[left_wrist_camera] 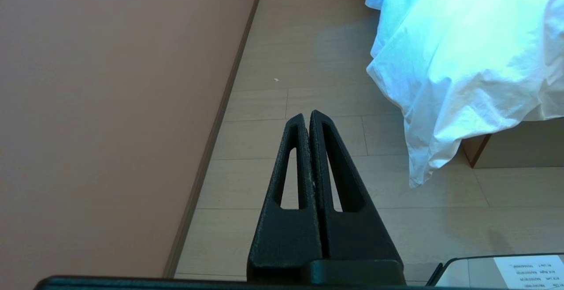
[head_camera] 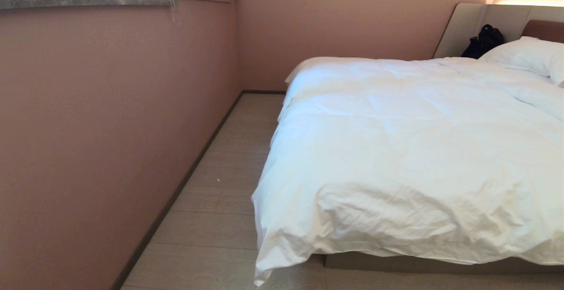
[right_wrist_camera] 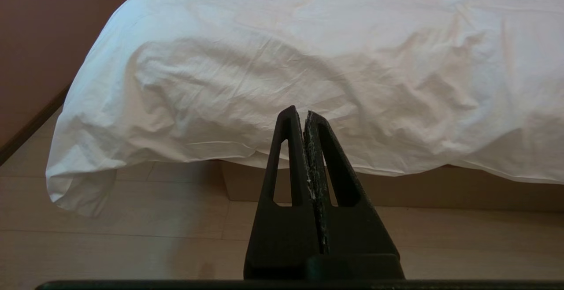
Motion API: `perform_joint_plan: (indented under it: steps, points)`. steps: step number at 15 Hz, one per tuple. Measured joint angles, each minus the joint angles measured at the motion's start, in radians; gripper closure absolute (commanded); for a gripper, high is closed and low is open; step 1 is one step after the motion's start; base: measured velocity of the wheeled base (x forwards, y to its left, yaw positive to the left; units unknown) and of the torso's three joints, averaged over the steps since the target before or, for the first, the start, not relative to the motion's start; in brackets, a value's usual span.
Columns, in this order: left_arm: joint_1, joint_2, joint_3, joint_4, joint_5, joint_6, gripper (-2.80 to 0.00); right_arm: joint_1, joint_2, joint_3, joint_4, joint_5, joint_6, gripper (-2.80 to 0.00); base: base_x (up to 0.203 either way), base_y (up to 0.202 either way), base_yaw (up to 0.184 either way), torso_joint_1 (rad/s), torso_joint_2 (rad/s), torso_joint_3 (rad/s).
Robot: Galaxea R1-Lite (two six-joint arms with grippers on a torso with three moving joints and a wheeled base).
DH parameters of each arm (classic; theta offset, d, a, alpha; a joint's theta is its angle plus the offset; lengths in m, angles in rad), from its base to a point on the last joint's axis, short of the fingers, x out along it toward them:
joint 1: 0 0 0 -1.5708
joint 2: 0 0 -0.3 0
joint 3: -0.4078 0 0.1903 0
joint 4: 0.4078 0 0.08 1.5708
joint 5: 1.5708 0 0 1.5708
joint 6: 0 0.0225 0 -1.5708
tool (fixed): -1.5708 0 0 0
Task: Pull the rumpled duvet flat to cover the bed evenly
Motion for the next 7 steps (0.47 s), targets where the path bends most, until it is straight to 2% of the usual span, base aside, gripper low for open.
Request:
perform_joint_plan:
  steps: [7]
  points:
    - [0.000, 0.000, 0.000, 0.000, 0.000, 0.000, 0.00, 0.000, 0.000, 0.000, 0.000, 0.002, 0.002, 0.00, 0.000, 0.000, 0.000, 0.000, 0.00, 0.000]
